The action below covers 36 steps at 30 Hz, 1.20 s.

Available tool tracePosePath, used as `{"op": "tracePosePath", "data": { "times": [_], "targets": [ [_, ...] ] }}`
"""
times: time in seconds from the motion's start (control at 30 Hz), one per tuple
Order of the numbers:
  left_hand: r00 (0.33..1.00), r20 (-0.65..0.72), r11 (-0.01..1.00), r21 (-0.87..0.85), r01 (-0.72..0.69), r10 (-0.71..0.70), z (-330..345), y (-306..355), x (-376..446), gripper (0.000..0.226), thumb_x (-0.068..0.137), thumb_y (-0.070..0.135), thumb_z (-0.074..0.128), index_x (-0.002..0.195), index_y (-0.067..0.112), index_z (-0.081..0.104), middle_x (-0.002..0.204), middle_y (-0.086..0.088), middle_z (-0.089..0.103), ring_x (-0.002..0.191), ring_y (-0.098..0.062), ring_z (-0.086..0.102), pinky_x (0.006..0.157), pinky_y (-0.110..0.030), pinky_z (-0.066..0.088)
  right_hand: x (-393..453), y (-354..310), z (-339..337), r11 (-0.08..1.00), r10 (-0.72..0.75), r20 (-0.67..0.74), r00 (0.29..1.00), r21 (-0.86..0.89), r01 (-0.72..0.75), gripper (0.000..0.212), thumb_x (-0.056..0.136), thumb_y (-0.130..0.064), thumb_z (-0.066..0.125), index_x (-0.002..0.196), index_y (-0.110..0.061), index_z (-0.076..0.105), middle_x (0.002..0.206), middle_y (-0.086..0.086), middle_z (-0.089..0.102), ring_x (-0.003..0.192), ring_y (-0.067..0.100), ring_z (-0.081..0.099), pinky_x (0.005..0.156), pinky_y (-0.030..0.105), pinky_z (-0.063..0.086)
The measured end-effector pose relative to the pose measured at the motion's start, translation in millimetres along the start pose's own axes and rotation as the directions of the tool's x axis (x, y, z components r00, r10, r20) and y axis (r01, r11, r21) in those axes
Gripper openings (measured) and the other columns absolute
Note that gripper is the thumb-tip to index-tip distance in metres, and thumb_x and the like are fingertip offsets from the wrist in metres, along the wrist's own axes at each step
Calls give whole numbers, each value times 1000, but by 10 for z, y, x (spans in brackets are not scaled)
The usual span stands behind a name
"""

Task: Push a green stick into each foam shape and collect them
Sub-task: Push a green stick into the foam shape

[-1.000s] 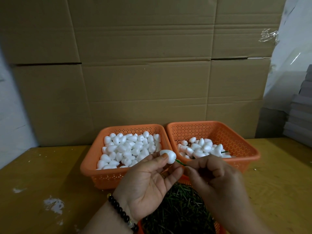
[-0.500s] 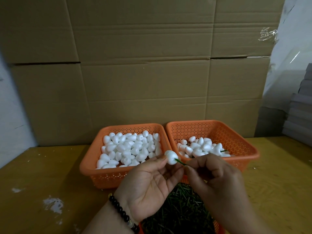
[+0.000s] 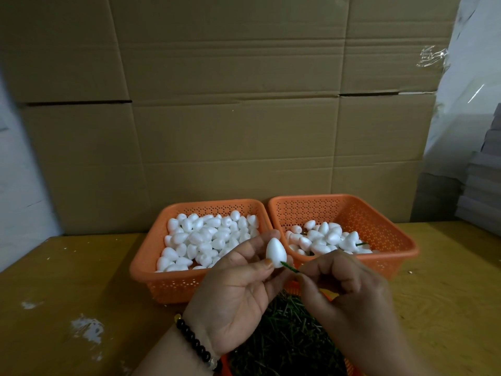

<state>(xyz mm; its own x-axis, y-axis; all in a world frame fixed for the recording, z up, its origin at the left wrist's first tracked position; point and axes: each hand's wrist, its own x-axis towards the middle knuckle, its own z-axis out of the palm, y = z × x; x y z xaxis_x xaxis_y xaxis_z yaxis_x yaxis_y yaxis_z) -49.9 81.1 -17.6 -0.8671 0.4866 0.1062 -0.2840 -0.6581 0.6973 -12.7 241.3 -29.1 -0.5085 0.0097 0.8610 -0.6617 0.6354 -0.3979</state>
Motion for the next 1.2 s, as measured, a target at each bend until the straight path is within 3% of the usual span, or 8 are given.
{"op": "tracePosePath", "data": {
  "times": [0.17, 0.27, 0.43, 0.6, 0.73, 0.87, 1.03, 1.2],
  "targets": [
    [991, -49, 978, 173, -113, 123, -4, -39, 2, 40, 67, -11, 63, 103, 2, 71, 103, -15, 70, 84, -20, 69, 71, -27, 56, -23, 12, 15, 1000, 1, -27, 1000, 26, 0, 12, 74, -28, 65, 69, -17, 66, 68, -14, 63, 61, 1, 62, 53, 26, 52],
    [967, -89, 894, 409, -183, 239, -2, -56, -4, 38, 65, -11, 68, 93, 14, 75, 93, -4, 74, 85, -15, 68, 71, -25, 55, -34, 15, 23, 998, 15, -41, 999, 58, -12, 11, 74, -27, 66, 70, -17, 66, 69, -14, 63, 61, 3, 63, 52, 30, 53],
    [905, -100, 670, 707, -229, 414, -35, -83, 11, 42, 69, -9, 75, 89, 27, 72, 90, 3, 72, 89, -12, 67, 77, -33, 55, -40, 7, 15, 996, 38, -39, 999, 76, -35, 8, 74, -28, 67, 70, -21, 66, 69, -14, 63, 61, 5, 64, 51, 32, 52],
    [894, -90, 605, 766, -219, 439, 8, -89, -9, 37, 66, 0, 71, 88, 30, 67, 90, 1, 70, 92, -16, 65, 84, -52, 55, -39, 9, 14, 998, 42, -16, 999, 57, -41, 10, 75, -29, 66, 71, -19, 66, 70, -10, 66, 63, 6, 65, 52, 32, 53],
    [915, -106, 720, 655, -231, 390, 16, -78, -8, 43, 75, -9, 68, 96, 29, 71, 100, -1, 71, 101, -20, 65, 88, -43, 54, -37, 11, 14, 997, 47, -24, 999, 59, -46, 10, 75, -29, 67, 71, -20, 66, 70, -12, 65, 62, 5, 65, 52, 30, 52],
    [982, -132, 974, 201, -108, 136, 41, -18, -6, 36, 74, -7, 61, 107, 5, 69, 106, -15, 69, 98, -24, 68, 77, -32, 57, -39, 18, 14, 995, 75, -25, 997, 75, -73, 8, 75, -27, 70, 73, -21, 66, 73, -14, 67, 64, 3, 66, 53, 26, 53],
    [997, -82, 1000, -10, -13, 12, 38, 16, -6, 44, 74, -6, 56, 117, -5, 61, 105, -21, 66, 89, -24, 67, 78, -37, 58, -21, 29, 7, 998, 61, -33, 998, -20, -61, 8, 69, -16, 75, 71, -15, 67, 73, -13, 67, 64, 2, 66, 53, 28, 54],
    [999, -37, 999, -26, 24, -25, 48, 21, -25, 45, 77, -6, 53, 122, -8, 54, 103, -25, 66, 90, -26, 69, 75, -35, 58, -8, 15, 11, 999, 35, -27, 999, -39, -36, 9, 66, -13, 75, 71, -15, 67, 70, -15, 63, 62, 0, 62, 53, 18, 52]
  ]
}}
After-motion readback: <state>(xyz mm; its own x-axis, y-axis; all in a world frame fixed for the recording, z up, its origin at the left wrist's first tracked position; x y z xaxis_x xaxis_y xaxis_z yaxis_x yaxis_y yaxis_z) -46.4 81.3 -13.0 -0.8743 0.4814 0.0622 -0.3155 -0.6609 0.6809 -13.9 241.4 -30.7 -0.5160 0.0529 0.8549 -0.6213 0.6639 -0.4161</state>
